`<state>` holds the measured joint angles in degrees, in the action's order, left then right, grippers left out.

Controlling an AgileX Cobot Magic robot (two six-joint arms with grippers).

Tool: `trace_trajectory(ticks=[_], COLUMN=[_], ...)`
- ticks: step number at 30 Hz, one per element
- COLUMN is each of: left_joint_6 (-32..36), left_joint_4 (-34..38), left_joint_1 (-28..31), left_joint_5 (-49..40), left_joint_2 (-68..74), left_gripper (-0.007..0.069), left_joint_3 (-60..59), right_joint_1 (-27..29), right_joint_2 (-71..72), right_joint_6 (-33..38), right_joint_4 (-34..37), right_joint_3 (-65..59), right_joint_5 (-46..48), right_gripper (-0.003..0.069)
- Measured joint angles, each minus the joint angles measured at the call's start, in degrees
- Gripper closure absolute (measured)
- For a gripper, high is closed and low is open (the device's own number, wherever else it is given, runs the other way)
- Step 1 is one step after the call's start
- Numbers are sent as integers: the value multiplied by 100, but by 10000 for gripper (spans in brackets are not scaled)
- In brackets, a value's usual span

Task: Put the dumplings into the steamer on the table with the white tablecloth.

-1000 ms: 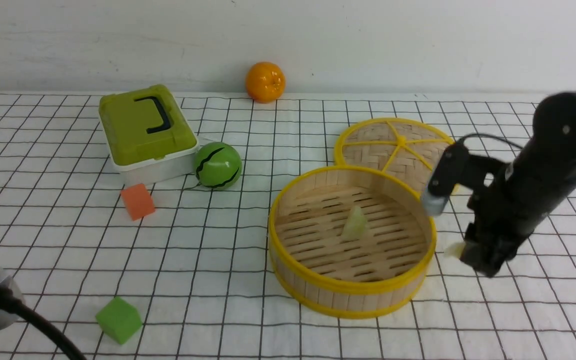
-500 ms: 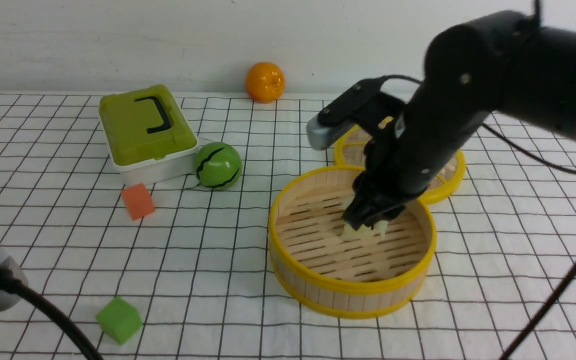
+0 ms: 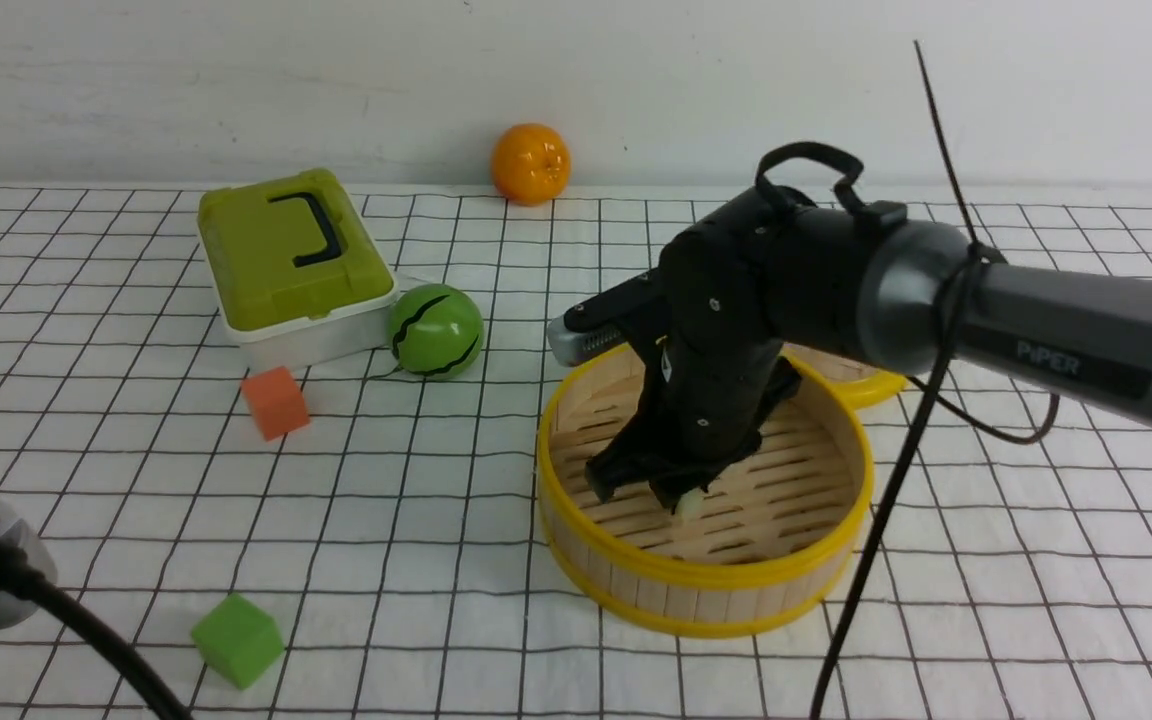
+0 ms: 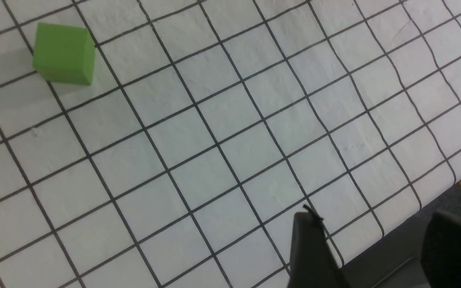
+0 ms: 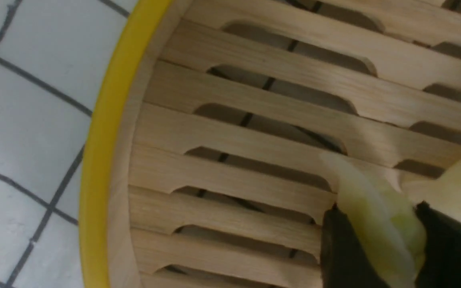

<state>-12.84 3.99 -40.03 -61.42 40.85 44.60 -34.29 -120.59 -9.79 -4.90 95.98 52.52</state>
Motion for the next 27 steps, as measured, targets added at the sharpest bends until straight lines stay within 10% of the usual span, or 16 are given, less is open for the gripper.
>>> trace_trajectory(ticks=[13,21,27], left_joint_6=[-1,-240,-541], left_joint_4=[-127,-361,-764], left_joint_1=[0,0,0], left_joint_5=[0,22,511], left_joint_2=[-11,-970,-2459], left_gripper=[251,316,547], left_joint_3=[0,-1,-449], right_joint_1=[0,0,0], right_joint_2=[278,2080,3752], right_joint_6=[349,905,1647], right_joint_4=[13,724,1758], right_joint_3=[575,302,-1258], right_joint_5=[975,1141,55], right_gripper=[239,445,632])
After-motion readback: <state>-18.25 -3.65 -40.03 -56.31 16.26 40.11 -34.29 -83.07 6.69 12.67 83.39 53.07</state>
